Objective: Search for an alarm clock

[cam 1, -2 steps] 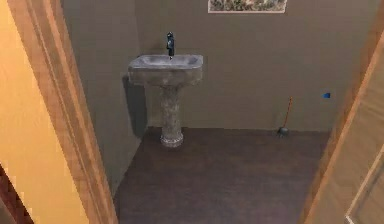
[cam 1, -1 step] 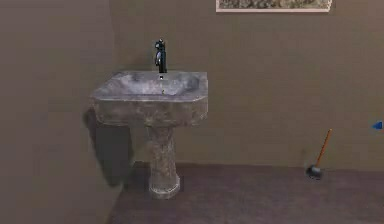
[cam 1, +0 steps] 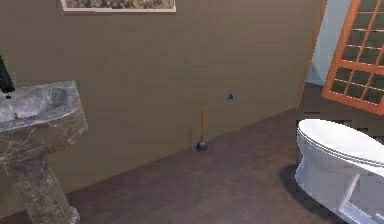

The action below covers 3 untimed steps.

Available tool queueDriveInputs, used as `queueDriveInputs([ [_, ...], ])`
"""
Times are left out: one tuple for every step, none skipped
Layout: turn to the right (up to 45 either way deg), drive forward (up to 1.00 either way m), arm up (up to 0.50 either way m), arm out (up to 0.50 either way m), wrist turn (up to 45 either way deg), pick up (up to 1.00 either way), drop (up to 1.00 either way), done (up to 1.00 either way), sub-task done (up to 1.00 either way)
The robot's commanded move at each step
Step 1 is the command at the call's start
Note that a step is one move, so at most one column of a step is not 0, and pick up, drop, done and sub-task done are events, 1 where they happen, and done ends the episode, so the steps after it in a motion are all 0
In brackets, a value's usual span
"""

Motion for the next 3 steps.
queueDriveInputs([
  [3.0,0.0,0.0,0.0,0.0,0.0,0.0,0.0,0.0],
  [0.0,0.55,0.0,0.0,0.0,0.0,0.0,0.0,0.0],
  [21.0,0.0,0.0,0.0,0.0,0.0,0.0,0.0,0.0],
])
